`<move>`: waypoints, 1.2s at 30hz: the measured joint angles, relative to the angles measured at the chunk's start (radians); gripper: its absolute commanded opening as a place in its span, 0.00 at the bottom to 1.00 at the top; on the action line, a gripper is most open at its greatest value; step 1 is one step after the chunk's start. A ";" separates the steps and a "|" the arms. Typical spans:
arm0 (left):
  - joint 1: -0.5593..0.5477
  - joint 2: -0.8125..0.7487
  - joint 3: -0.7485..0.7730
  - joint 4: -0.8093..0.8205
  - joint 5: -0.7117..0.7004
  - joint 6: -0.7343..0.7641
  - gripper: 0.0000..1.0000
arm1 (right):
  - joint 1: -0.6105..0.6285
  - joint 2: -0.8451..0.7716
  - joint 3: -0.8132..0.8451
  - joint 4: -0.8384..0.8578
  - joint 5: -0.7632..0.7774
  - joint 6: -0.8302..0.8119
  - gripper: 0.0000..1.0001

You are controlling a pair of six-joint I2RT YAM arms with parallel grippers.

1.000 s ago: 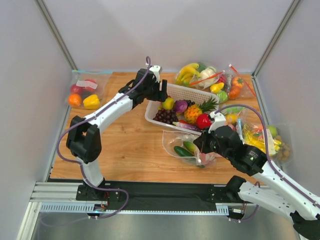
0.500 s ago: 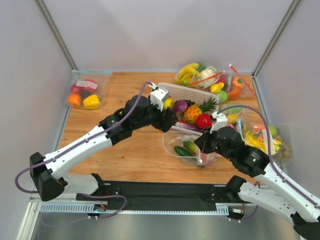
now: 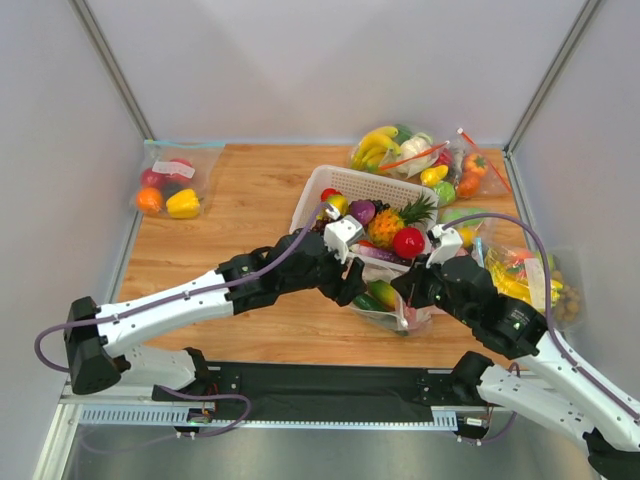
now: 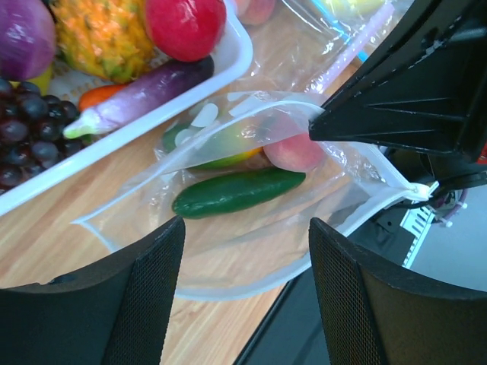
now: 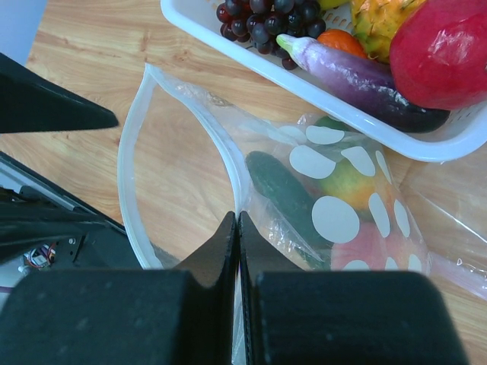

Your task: Open the zip-top bag and remove the fake food

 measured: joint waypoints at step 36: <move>0.037 0.410 -0.081 0.251 0.376 0.345 0.74 | 0.000 0.002 -0.041 0.021 -0.063 0.026 0.00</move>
